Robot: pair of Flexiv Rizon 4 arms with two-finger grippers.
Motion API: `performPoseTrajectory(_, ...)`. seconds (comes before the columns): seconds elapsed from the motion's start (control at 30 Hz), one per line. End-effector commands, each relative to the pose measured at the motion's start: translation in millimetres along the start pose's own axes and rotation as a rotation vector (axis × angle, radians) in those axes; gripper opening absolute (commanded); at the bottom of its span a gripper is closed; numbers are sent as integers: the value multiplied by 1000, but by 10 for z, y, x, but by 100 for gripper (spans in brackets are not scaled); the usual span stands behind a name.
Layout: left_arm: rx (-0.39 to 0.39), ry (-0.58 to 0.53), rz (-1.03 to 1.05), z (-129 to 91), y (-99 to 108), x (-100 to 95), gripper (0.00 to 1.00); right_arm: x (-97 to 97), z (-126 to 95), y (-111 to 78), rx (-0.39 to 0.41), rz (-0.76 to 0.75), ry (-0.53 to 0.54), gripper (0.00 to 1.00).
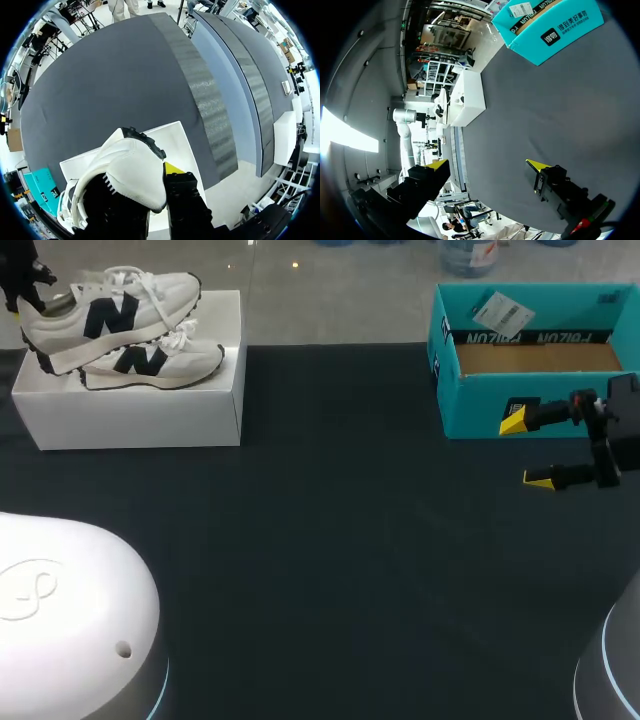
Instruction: Take the shoe out of the shoebox, open the shoe tongue, remove and reinsert the insole, then place the shoe into the shoebox
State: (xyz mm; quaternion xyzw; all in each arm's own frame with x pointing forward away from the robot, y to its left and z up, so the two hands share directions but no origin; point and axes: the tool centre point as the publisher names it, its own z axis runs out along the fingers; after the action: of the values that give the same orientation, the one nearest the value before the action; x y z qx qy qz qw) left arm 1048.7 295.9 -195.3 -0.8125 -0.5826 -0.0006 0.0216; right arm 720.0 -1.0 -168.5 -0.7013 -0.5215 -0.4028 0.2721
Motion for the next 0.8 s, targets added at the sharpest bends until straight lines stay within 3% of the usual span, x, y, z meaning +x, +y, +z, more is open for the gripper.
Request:
performPoseTrajectory(0.03, -3, 1, 1, -19, -12, -1, 0, 2, 3, -9, -1, 2, -4, 100)
performPoseTrajectory(0.63, -3, 1, 1, -19, -12, -1, 0, 2, 3, -9, -1, 2, -4, 100)
performPoseTrajectory(0.8, -25, 53, -16, -127, -224, -228, 0, 2, 3, -9, -1, 2, -4, 100)
